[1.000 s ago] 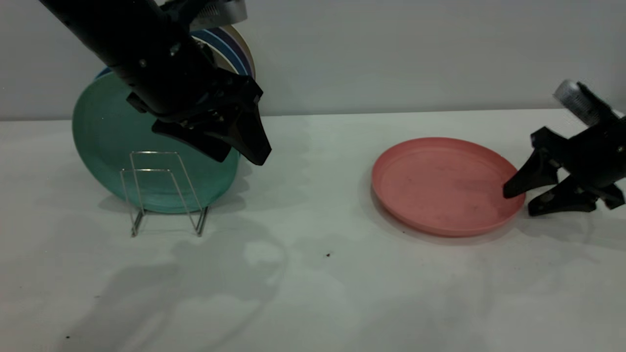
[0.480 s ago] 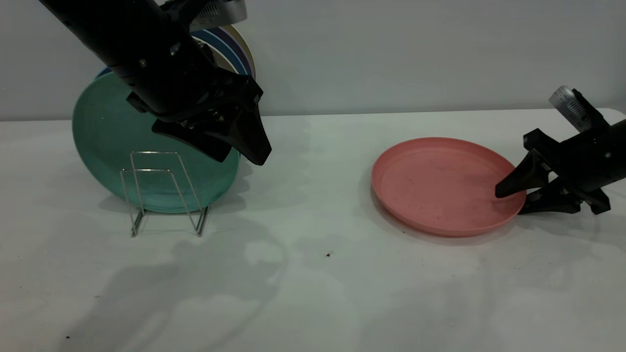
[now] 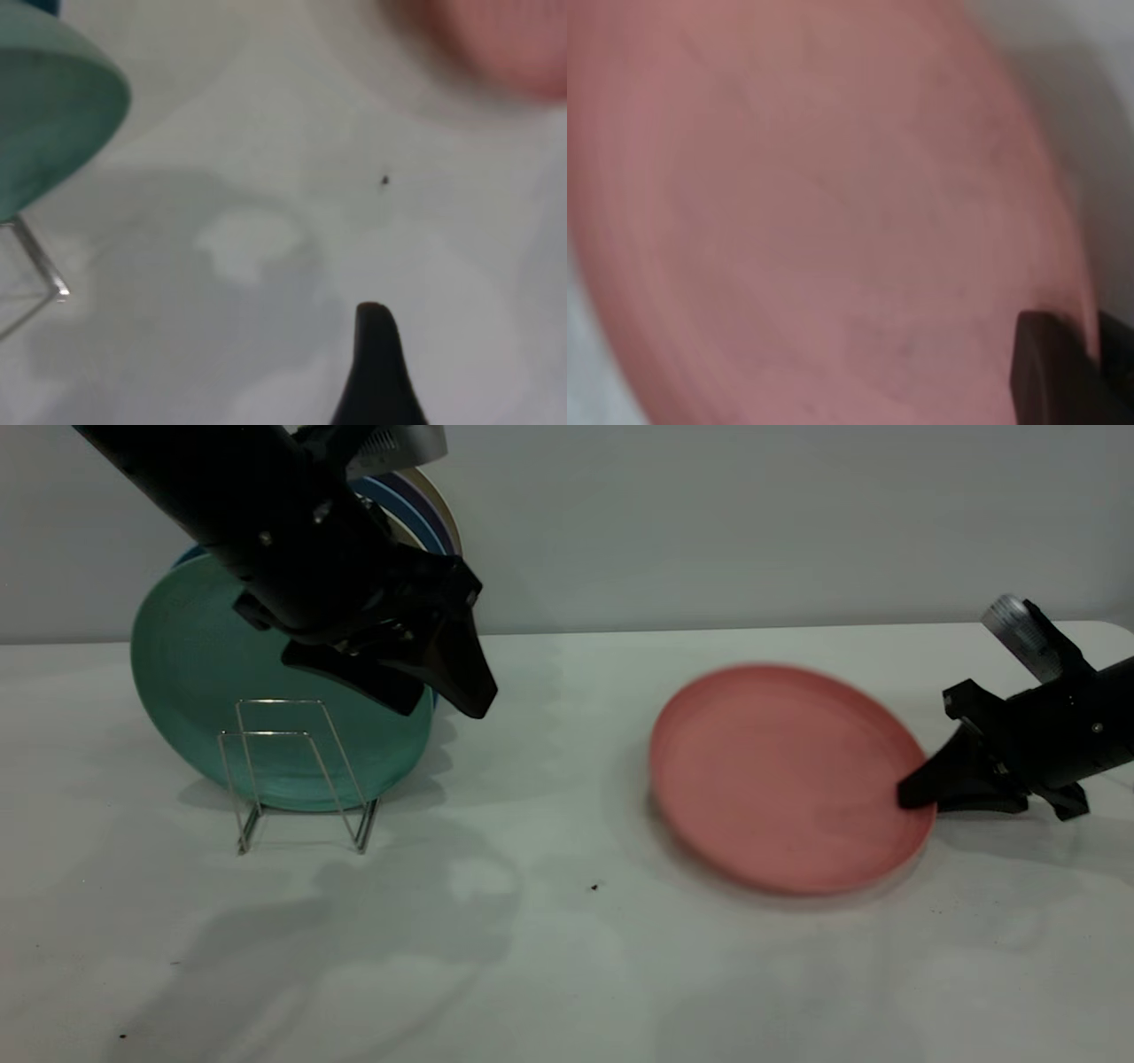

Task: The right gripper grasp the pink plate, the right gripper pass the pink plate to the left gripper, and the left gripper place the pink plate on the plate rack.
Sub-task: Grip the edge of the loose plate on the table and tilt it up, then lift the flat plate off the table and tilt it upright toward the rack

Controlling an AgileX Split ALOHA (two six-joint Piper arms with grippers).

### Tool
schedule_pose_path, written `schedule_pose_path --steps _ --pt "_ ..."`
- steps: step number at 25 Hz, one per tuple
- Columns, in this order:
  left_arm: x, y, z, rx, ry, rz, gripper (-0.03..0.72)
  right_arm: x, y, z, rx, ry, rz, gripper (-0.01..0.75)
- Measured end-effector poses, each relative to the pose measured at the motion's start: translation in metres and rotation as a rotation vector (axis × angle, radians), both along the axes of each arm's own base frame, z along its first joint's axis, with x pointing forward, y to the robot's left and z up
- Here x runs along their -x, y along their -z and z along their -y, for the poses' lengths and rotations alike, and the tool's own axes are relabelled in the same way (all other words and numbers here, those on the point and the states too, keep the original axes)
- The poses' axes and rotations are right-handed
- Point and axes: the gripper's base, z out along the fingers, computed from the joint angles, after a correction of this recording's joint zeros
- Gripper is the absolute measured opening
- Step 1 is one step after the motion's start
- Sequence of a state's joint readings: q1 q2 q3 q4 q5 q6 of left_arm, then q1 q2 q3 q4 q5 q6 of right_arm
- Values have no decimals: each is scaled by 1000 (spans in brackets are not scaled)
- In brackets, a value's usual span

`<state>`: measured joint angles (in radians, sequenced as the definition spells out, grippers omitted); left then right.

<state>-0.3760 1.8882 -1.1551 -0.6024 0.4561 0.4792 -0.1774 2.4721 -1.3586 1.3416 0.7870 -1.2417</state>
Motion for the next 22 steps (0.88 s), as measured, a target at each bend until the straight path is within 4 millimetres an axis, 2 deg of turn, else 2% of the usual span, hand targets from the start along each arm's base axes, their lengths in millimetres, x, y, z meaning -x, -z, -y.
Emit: schedule_pose_path --steps 4,10,14,18,20,22 --pt "-6 4 5 43 -33 -16 567 3 -9 -12 -76 -139 73 17" --pt "-20 11 14 102 -66 -18 567 5 -23 -43 -111 -256 105 17" --pt "-22 23 21 113 -73 -35 567 6 -32 -65 -121 -330 126 17" --pt "-21 38 30 108 -78 -47 560 7 -41 -78 -120 -367 150 17" --pt "-21 41 35 116 -96 -37 523 7 -44 -81 -117 -381 157 17" --pt "-23 41 39 126 -113 -22 448 7 -45 -82 -117 -385 158 17"
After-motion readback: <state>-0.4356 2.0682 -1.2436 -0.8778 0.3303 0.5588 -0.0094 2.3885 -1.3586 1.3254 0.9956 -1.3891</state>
